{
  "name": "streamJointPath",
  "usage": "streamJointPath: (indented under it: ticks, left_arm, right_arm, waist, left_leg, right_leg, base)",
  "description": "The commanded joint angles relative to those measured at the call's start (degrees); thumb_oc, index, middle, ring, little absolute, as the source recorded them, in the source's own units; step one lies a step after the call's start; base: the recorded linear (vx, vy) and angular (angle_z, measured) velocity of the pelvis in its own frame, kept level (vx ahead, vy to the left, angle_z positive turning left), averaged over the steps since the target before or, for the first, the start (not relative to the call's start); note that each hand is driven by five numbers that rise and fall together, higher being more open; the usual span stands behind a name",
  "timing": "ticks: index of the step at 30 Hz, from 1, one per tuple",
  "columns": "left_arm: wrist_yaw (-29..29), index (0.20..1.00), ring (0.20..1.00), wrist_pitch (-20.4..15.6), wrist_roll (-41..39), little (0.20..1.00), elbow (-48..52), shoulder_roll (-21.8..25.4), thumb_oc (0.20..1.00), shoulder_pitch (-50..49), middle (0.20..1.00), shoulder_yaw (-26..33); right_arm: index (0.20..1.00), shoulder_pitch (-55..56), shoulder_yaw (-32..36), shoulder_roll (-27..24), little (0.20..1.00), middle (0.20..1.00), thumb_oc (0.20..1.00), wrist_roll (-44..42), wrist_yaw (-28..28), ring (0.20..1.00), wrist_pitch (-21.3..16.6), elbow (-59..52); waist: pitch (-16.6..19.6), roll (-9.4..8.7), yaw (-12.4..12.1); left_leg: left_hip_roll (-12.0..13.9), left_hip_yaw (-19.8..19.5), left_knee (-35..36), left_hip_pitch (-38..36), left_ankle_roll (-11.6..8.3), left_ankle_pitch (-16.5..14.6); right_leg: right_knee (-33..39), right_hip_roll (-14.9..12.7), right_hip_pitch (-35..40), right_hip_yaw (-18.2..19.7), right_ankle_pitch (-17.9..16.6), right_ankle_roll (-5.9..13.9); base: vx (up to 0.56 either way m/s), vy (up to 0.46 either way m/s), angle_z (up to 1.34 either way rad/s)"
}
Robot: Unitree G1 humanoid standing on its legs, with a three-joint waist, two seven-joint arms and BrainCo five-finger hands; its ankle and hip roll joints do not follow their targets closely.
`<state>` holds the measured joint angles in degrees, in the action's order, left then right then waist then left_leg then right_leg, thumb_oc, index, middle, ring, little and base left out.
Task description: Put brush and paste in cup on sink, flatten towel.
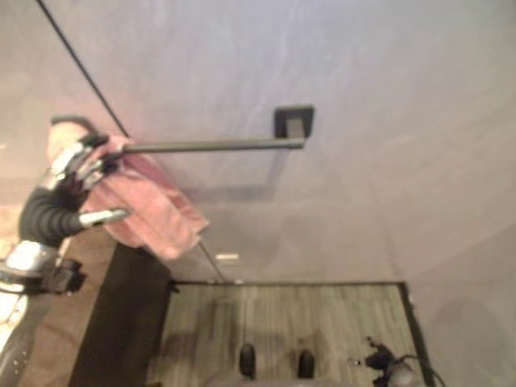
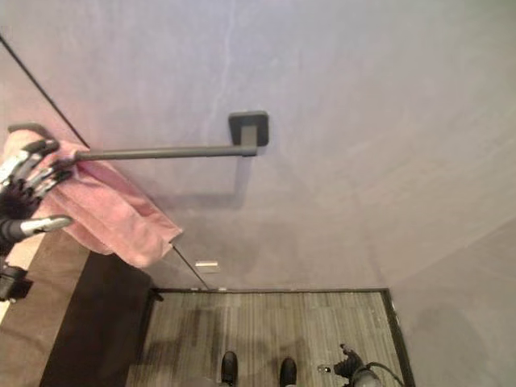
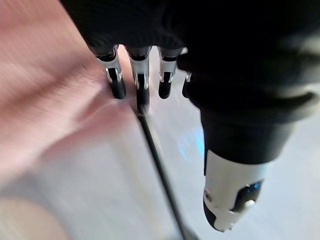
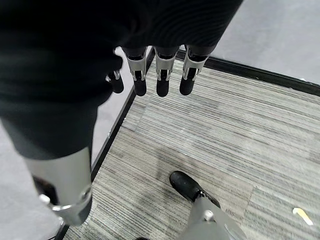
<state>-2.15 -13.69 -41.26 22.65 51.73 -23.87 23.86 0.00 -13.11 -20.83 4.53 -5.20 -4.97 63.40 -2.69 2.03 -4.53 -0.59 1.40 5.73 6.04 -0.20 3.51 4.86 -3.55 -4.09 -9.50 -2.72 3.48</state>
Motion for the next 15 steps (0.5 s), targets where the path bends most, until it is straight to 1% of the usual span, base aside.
streamJointPath:
  ticks: [1,3,4,5,10,14,15]
  left_arm:
    - [3.8,1.0,1.0,-3.6,3.4,1.0,-2.0,1.1,1.0,0.6,1.0,5.0]
    - [5.6,1.0,1.0,-3.5,6.0,1.0,-8.6,0.8,1.0,1.6,1.0,6.4]
    - [5.6,1.0,1.0,-3.5,6.0,1.0,-8.6,0.8,1.0,1.6,1.0,6.4]
    - [6.6,1.0,1.0,-3.4,7.5,1.0,-11.8,1.5,1.0,2.6,1.0,6.8]
    - [7.6,1.0,1.0,-3.5,8.2,1.0,-16.7,4.0,1.0,5.0,1.0,7.7]
    - [7.8,1.0,1.0,-3.8,7.7,1.0,-19.7,4.7,1.0,6.3,1.0,8.3]
    - [7.9,1.0,1.0,-3.8,7.4,1.0,-21.8,5.7,1.0,7.4,1.0,8.2]
  right_arm:
    - [1.0,-2.4,-0.8,-1.4,1.0,1.0,1.0,0.2,-0.5,1.0,-1.2,-2.1]
    - [1.0,-1.8,-0.2,-2.1,1.0,1.0,1.0,0.2,-0.1,1.0,-1.0,-3.7]
    - [1.0,-1.8,-0.2,-2.1,1.0,1.0,1.0,0.2,-0.1,1.0,-1.0,-3.7]
    - [1.0,-1.7,0.1,-2.5,1.0,1.0,1.0,0.1,0.1,1.0,-1.0,-4.3]
    - [1.0,-1.6,0.1,-3.0,1.0,1.0,1.0,0.0,0.4,1.0,-0.7,-6.1]
    - [1.0,-0.9,0.0,-3.4,1.0,1.0,1.0,0.3,0.7,1.0,-0.9,-7.5]
    - [1.0,-0.9,-0.1,-3.9,1.0,1.0,1.0,0.3,0.8,1.0,-0.9,-8.1]
  waist:
    - [-0.7,-2.27,-0.7]
    - [-1.0,-2.43,-0.8]
    - [-1.0,-2.43,-0.8]
    - [-1.1,-2.45,-0.6]
    - [-1.3,-2.31,-0.1]
    - [-1.3,-2.05,0.3]
    - [-1.4,-1.8,0.7]
  left_leg:
    - [-1.8,0.5,-0.7,0.8,1.27,-3.6]
    - [-1.9,0.1,-0.7,1.5,1.25,-3.4]
    - [-1.9,0.1,-0.7,1.5,1.25,-3.4]
    - [-1.8,0.1,-0.7,2.0,1.19,-3.3]
    - [-1.6,0.5,-0.7,3.1,1.01,-2.9]
    - [-1.5,0.9,-0.7,3.5,0.91,-2.9]
    - [-1.5,1.1,-0.7,3.8,0.9,-2.8]
  right_leg:
    - [0.1,-4.8,-0.5,0.7,-2.3,4.66]
    - [0.1,-5.0,-0.9,0.0,-2.3,4.61]
    - [0.1,-5.0,-0.9,0.0,-2.3,4.61]
    - [0.1,-5.0,-1.3,-0.1,-2.4,4.63]
    - [0.1,-5.0,-2.6,0.1,-2.9,4.69]
    - [0.1,-5.0,-3.3,0.6,-3.1,4.67]
    - [0.1,-5.0,-3.7,0.8,-3.1,4.69]
  base:
    - [0.02,0.018,0.12]
    - [0.03,0.021,0.14]
    - [0.03,0.024,0.14]
    - [0.02,0.019,0.07]
    - [0.01,0.008,0.01]
    - [0.03,0.009,-0.08]
    - [0.01,0.009,-0.07]
